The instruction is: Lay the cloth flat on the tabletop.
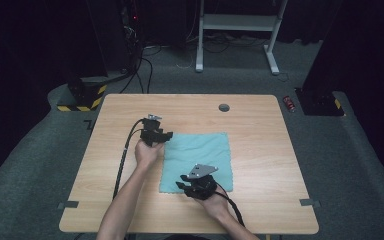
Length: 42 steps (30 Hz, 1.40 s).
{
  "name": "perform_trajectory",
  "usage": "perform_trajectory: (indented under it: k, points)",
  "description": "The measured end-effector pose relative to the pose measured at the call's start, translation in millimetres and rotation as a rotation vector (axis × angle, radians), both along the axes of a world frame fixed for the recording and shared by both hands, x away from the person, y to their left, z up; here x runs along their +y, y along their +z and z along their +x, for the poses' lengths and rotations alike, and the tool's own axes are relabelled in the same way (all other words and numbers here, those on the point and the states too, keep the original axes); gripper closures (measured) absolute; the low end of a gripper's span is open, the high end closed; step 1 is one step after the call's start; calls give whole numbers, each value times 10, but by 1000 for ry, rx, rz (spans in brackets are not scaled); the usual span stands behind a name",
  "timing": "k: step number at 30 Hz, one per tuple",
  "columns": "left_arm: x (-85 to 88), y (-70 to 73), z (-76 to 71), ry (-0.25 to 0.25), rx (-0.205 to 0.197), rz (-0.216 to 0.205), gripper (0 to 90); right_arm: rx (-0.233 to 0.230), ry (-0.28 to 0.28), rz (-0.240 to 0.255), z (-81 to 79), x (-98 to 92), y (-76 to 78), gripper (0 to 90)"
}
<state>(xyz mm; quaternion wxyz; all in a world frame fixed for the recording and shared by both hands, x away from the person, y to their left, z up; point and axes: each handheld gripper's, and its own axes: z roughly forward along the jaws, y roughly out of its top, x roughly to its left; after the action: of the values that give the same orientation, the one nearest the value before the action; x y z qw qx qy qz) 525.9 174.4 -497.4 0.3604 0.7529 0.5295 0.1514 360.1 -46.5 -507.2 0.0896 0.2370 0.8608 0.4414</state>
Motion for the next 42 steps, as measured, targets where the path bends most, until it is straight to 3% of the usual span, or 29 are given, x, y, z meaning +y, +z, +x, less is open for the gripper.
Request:
perform_trajectory:
  k: [5,10,16,19,25,31,37,42]
  points:
    - [-31,-52,55,15,3,19,489,-3,39,-8,-56,163,-8,673]
    - [2,-125,86,26,30,34,495,0,70,-8,-81,297,-29,671]
    - [-21,-155,92,13,24,56,514,2,92,-30,-107,425,-67,656]
    - [-34,-159,91,14,20,60,544,11,92,-40,-96,493,-101,650]
    - [-63,-157,68,-9,3,107,650,-4,92,-75,-98,638,-166,653]
    - [-73,-157,68,-9,-1,115,752,-35,83,-133,-121,688,-177,765]
    - [-64,-167,83,-10,13,74,865,-49,67,-151,-125,686,-168,874]
    - [-39,-168,94,-2,31,44,895,-54,69,-156,-132,684,-162,894]
